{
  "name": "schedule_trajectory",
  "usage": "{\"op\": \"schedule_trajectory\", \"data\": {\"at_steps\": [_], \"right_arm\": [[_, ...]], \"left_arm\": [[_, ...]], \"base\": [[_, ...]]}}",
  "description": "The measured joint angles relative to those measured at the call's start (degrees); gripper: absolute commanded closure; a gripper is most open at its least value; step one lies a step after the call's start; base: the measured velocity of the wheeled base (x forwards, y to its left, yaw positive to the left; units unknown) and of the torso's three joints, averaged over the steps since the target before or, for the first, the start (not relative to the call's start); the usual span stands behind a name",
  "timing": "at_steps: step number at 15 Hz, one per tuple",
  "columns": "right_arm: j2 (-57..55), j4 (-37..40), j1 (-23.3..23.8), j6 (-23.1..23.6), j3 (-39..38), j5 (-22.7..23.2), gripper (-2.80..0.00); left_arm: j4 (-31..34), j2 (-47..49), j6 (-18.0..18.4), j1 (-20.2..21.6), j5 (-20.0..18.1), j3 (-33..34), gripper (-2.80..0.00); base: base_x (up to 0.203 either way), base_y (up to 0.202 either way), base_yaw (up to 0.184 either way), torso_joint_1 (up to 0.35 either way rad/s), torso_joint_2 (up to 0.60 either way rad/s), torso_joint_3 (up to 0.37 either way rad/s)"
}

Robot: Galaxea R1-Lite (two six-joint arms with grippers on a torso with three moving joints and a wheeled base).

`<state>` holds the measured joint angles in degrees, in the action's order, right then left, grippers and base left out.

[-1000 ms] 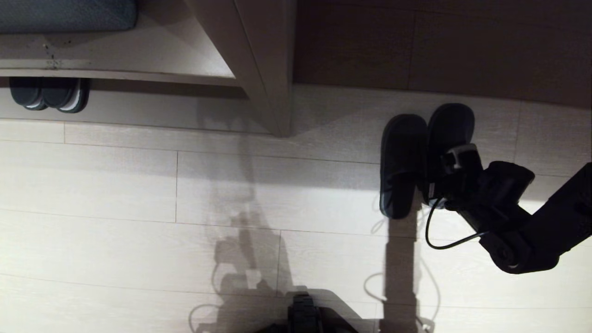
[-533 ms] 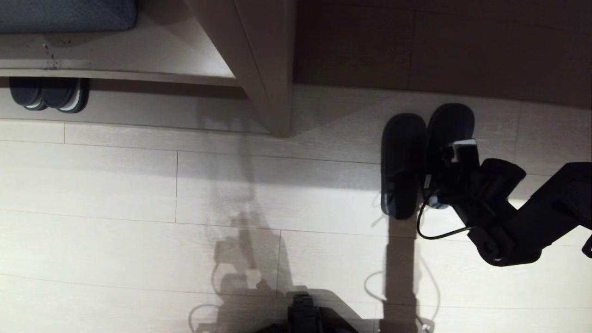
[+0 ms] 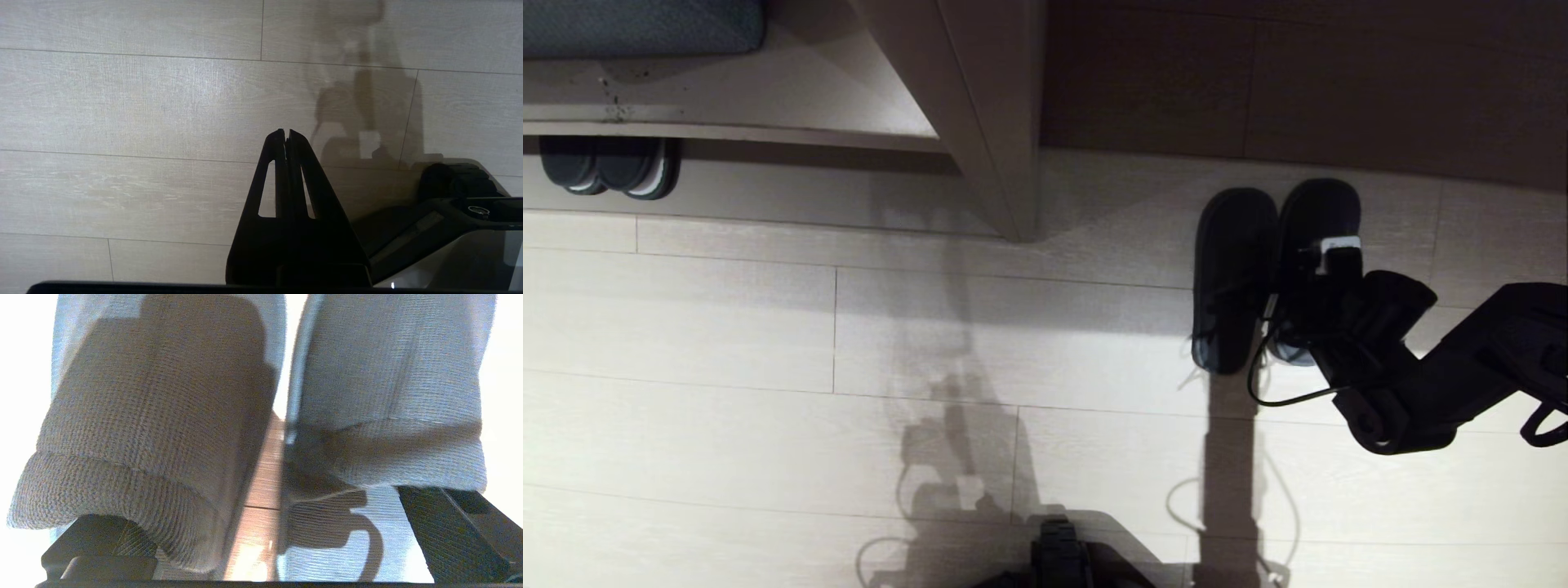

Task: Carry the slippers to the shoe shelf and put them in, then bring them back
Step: Pick up the slippers on the floor

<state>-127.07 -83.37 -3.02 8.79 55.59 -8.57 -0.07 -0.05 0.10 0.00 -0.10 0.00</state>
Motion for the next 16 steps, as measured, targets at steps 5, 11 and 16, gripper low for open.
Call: {"op": "schedule_trajectory", "data": {"at_steps": [5, 11, 16], "right_arm": [[-2.48, -1.02, -0.11, -2.18, 3.3, 0.49, -2.8], [-5.7, -1.41, -0.2, -4.06, 8.05, 0.93, -2.8], [-5.92, -2.9, -0.9, -2.9, 9.82, 2.37, -2.8]], "left_arm": [[0.0, 0.0, 0.0, 0.0, 0.0, 0.0, 0.0], [0.0, 0.0, -0.01, 0.0, 0.0, 0.0, 0.0], [-0.01, 0.0, 0.0, 0.0, -0.01, 0.0, 0.0]], "base": [[0.0, 0.0, 0.0, 0.0, 0.0, 0.0], [0.0, 0.0, 0.0, 0.0, 0.0, 0.0], [0.0, 0.0, 0.0, 0.0, 0.0, 0.0]]}}
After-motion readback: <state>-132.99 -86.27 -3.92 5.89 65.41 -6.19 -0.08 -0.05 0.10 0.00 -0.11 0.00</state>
